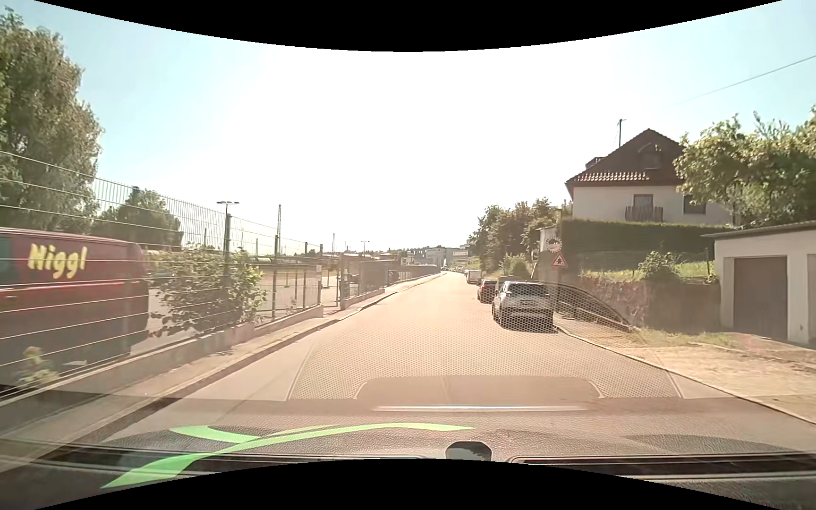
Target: Follow the waypoints while adhering to traffic rules and regulations
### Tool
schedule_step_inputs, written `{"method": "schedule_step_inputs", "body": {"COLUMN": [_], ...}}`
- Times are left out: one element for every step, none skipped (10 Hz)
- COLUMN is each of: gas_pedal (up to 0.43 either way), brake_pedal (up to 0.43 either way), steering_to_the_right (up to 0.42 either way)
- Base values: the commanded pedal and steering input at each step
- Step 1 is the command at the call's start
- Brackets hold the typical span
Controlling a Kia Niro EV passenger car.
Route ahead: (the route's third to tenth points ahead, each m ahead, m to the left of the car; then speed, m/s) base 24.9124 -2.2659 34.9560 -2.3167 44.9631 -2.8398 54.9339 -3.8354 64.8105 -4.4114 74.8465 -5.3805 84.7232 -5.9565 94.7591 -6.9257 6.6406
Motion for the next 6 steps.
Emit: {"method": "schedule_step_inputs", "body": {"gas_pedal": [0.169,0.169,0.169,0.169,0.169,0.169], "brake_pedal": [0.000,0.000,0.000,0.000,0.000,0.000], "steering_to_the_right": [0.029,0.029,0.026,0.023,0.018,0.010]}}
